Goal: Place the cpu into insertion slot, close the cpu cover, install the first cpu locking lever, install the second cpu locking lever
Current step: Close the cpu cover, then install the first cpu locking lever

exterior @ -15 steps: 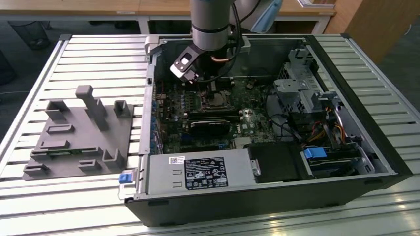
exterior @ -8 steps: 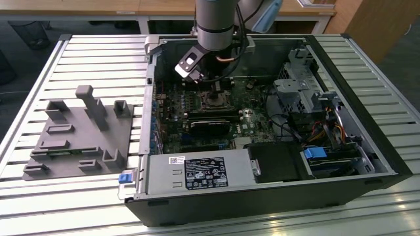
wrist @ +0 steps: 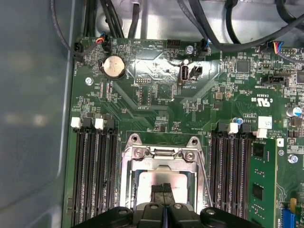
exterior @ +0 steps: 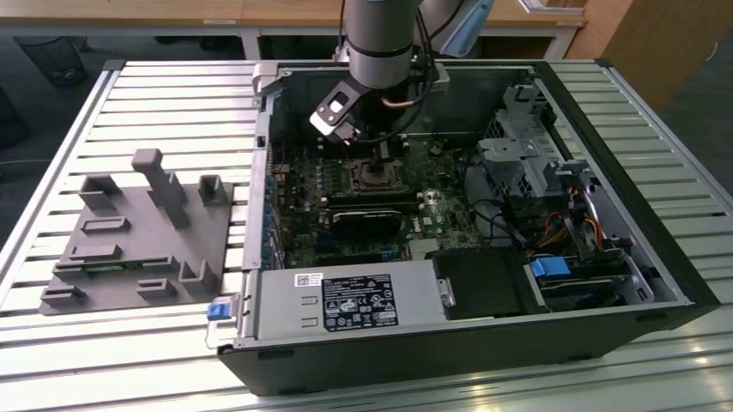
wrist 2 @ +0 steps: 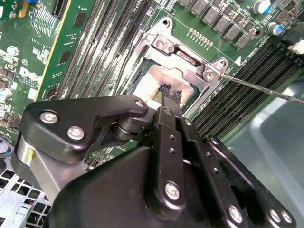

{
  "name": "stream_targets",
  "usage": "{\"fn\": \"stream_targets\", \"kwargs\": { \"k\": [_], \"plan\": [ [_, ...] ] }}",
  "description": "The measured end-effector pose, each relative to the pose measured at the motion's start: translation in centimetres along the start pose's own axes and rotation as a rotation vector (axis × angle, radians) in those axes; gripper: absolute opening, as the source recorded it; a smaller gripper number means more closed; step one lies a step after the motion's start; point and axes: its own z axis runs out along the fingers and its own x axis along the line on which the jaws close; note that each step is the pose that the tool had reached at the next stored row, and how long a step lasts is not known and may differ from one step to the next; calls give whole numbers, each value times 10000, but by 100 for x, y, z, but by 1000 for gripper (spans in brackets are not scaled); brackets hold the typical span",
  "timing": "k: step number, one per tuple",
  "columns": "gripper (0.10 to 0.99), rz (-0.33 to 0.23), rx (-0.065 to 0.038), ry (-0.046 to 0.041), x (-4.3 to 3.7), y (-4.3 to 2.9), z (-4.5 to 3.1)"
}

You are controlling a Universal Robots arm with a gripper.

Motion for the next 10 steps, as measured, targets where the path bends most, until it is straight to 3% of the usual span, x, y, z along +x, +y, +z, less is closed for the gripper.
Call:
{"fn": "stream_targets", "kwargs": {
  "k": [10],
  "plan": [
    [106, 0, 1, -1, 0, 5, -31]
  ]
}}
